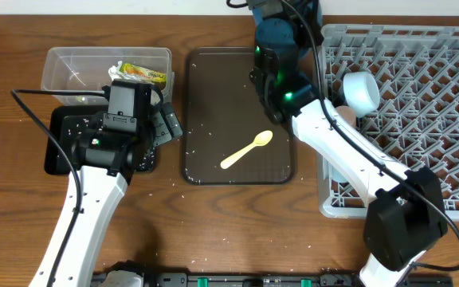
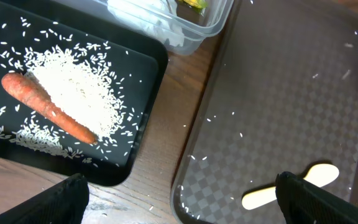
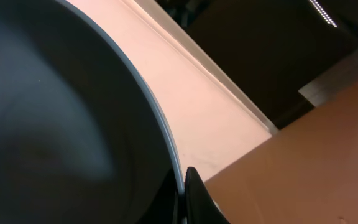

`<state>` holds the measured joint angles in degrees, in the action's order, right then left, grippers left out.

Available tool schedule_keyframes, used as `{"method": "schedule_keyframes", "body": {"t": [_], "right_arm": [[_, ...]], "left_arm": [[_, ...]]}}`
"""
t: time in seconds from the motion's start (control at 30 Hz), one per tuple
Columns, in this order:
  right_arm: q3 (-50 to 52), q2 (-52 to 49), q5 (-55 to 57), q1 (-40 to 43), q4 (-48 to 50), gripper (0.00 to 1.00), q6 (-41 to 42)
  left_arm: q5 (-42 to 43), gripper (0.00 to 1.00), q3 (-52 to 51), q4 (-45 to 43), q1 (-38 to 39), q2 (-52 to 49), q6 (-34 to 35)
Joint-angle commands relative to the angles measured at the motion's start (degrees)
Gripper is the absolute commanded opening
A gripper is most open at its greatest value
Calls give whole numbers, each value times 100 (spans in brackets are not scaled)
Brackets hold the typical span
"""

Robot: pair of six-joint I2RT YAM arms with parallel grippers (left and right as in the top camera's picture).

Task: Sort waste into correct bins and load items into the dishwasher rack
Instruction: 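Lift the blue bowl with the right gripper and carry it to the rack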

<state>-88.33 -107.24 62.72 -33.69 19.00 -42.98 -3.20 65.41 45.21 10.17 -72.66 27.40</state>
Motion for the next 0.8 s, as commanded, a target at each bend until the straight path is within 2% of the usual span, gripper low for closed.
{"method": "schedule_keyframes", "body": {"t": [0.0, 0.13, 0.27, 0.5, 0.77], "right_arm": [[-55, 2, 243, -68, 142, 1, -83], [-55, 4, 804, 11, 660, 1, 326], [-55, 79, 1425, 129, 1384, 1, 269], [-55, 389, 2009, 660, 1394, 1, 153], [-46, 474, 1971, 1757, 1309, 1, 103]], "left_arm": [[-50, 98, 46, 20, -24, -22, 35], [-50, 98, 46, 20, -24, -22, 33], [-50, 98, 46, 20, -24, -22, 33], [-50, 98, 46, 20, -24, -22, 33], [-48, 98, 46, 20, -24, -22, 33]]}}
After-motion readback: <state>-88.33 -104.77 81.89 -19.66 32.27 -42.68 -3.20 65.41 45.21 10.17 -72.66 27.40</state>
